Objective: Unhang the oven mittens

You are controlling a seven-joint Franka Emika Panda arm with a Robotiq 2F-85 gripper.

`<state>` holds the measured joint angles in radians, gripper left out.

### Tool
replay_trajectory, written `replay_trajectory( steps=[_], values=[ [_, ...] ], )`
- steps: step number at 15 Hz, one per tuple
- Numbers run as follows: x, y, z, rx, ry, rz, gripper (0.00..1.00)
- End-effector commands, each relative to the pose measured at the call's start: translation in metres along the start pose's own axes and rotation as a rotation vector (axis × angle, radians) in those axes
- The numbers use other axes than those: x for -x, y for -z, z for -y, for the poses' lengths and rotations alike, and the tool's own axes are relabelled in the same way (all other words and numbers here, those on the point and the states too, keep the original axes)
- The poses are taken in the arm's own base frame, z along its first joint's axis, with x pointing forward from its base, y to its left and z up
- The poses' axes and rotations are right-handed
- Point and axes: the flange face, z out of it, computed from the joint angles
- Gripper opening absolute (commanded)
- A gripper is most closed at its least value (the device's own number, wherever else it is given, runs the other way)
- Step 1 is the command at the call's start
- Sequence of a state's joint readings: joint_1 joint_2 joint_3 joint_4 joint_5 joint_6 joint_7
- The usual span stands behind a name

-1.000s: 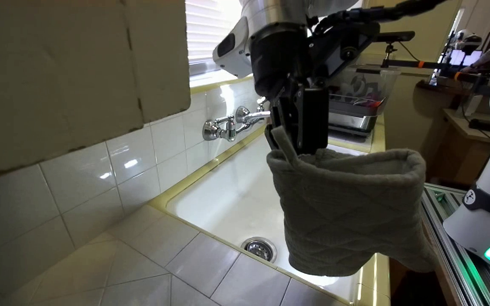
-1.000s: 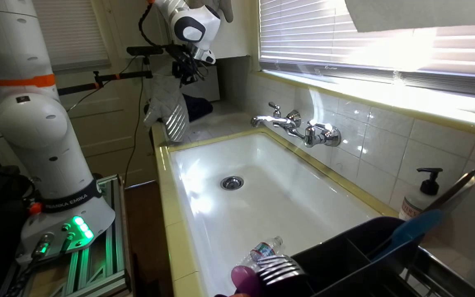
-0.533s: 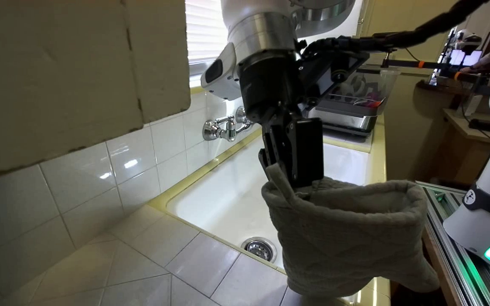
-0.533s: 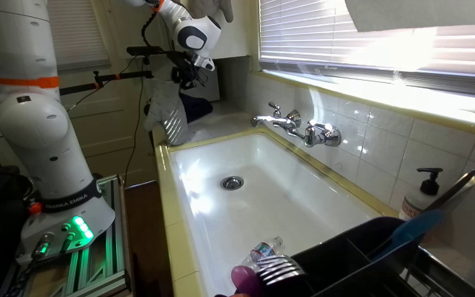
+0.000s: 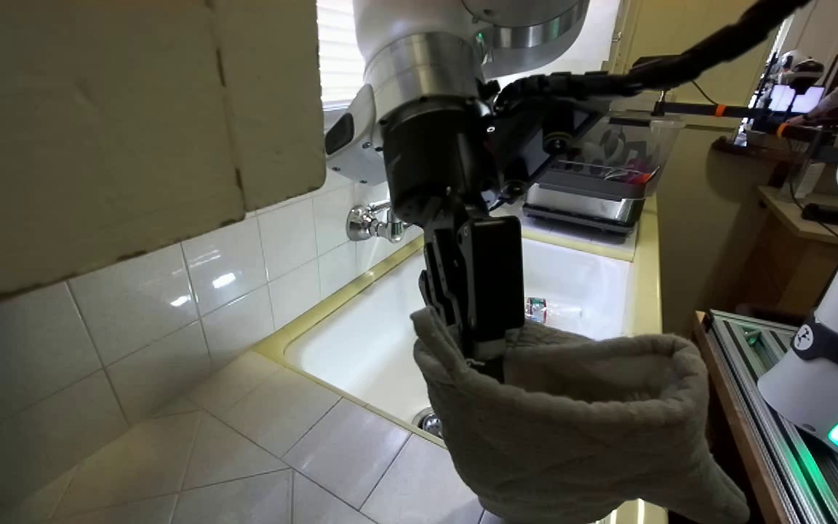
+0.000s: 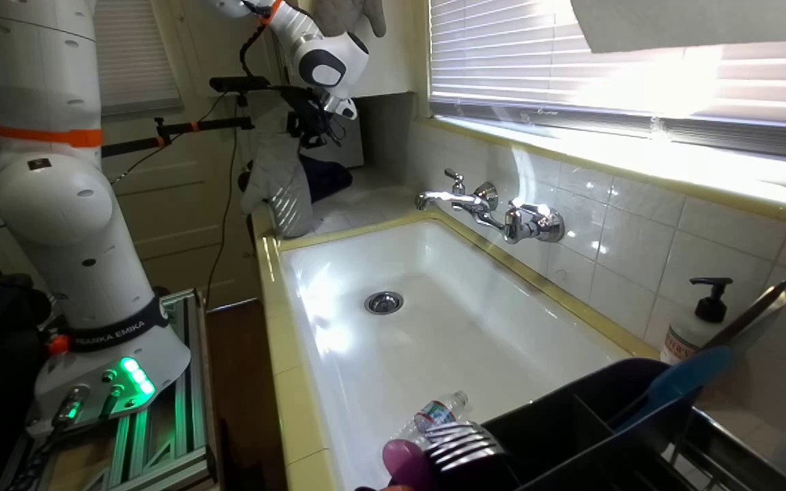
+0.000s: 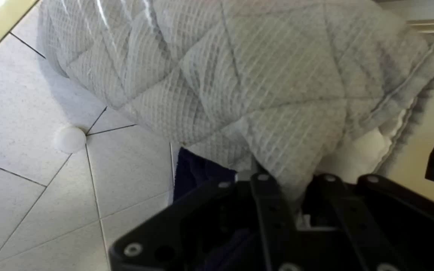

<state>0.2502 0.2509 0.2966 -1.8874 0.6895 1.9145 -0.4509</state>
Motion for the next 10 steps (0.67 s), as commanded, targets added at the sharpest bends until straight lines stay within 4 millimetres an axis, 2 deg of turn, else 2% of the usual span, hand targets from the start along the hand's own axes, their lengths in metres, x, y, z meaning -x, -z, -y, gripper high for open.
replay_trajectory(
  steps=[1,2,4,10],
  values=[
    [-0.015,-0.006,0.001,-0.03,-0.009,-0.028,0.06],
    [-0.018,-0.008,0.0,-0.033,-0.012,-0.032,0.35],
    [-0.022,-0.009,0.0,-0.046,-0.015,-0.038,0.42],
    [-0.028,-0.004,-0.002,-0.047,-0.021,-0.06,0.87]
  ],
)
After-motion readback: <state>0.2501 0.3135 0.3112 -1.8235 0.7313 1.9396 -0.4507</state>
